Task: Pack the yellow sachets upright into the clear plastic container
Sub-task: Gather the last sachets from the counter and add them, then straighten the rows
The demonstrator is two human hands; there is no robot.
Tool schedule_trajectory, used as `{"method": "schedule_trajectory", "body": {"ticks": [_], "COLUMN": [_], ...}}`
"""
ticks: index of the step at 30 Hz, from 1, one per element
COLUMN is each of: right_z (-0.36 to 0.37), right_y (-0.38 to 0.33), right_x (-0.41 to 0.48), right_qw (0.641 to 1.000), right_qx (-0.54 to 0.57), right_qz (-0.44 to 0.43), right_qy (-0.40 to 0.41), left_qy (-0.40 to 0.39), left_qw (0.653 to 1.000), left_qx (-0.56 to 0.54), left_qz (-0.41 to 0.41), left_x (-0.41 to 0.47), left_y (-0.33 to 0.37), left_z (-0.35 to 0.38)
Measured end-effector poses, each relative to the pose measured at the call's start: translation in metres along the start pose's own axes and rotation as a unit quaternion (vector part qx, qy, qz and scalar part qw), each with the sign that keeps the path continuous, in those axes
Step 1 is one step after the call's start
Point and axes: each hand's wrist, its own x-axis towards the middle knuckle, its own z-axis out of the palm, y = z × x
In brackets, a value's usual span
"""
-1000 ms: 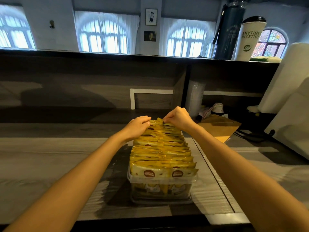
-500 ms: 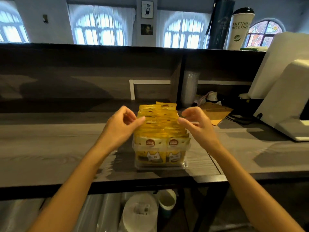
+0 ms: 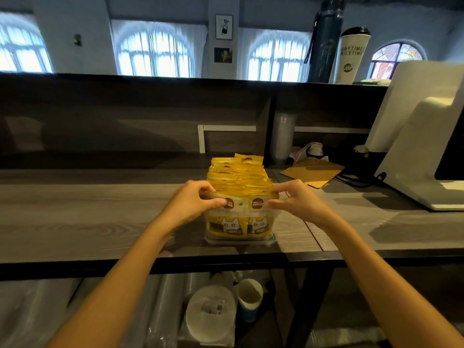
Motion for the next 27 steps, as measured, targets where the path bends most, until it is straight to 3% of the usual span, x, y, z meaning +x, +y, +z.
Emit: {"method": "schedule_trajectory", "body": {"ticks": [3,6,11,20,22,24,25,27], "right_z": [-0.003,-0.004,-0.006,-0.013,-0.017,-0.020,-0.021,-0.023], "right_y": [-0.006,-0.009,-0.008,-0.008,-0.007,-0.004,-0.001,0.003], "right_x": [0.006,0.015,0.023,0.014,0.014,0.016,0.017,0.020], "right_qw": [0.999,0.999,0.997,0.993,0.995,0.992,0.988,0.988], "right_qx": [-0.022,-0.009,0.034,0.020,0.066,0.110,0.126,0.132], "right_qz": [-0.016,-0.001,0.050,0.047,0.047,0.039,0.037,0.048], "right_qy": [-0.036,-0.043,-0.041,-0.103,-0.053,0.050,0.084,0.071], "left_qy": [-0.048,-0.042,-0.027,-0.092,-0.035,0.046,0.063,0.036], "left_qw": [0.996,0.989,0.990,0.987,0.996,0.996,0.995,0.996], "left_qx": [0.068,0.139,0.138,0.134,0.064,0.034,0.036,0.049], "left_qz": [0.005,0.010,0.001,0.020,0.041,0.065,0.069,0.058], "left_x": [0.008,0.015,0.022,0.016,0.016,0.020,0.022,0.027], "left_y": [0.006,0.009,0.011,0.007,0.012,0.010,0.007,0.003], "left_z": [-0.005,-0.004,-0.007,-0.013,-0.017,-0.021,-0.023,-0.025]}}
